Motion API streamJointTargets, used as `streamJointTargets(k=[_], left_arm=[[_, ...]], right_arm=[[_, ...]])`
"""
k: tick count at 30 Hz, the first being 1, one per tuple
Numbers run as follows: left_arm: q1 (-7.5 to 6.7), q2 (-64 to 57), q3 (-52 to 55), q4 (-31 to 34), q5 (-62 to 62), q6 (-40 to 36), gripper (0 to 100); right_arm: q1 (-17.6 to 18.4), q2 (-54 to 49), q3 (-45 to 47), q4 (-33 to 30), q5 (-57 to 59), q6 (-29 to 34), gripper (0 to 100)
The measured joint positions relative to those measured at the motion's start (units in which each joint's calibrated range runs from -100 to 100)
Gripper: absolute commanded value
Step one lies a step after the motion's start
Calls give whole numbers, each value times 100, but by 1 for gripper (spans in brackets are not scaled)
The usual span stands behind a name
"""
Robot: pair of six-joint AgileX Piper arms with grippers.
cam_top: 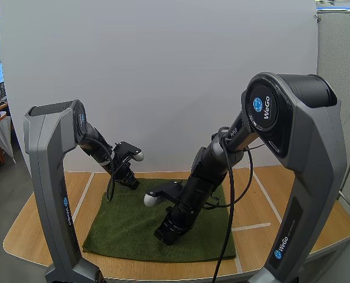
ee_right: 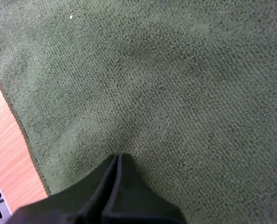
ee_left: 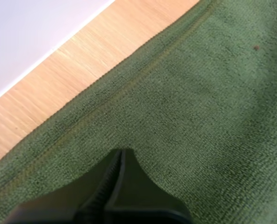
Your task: Fold the towel
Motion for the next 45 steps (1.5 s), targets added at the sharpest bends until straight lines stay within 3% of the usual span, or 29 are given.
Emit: streamJointTargets(k=[6,16,29,41,42,45], left_arm=[[-12,10,-13,0,-273,0,0],[-22,10,-13,-36,-683,0,0],[-22,-3,-13,-12,-269,-164,0],[-22,-823,-13,220,-177,-317,0],[-22,-1120,-13,235,508,-486,0],[-22,-1294,-13,340,883,-570,0]], right_arm=[[8,-121,376,36,-230,0,0],[8,-173,688,101,427,-116,0],[8,-244,714,123,629,-144,0],[32,-1601,-224,-420,480,289,0],[32,-1647,-248,-421,473,313,0],[8,-1699,-402,-455,60,399,0]])
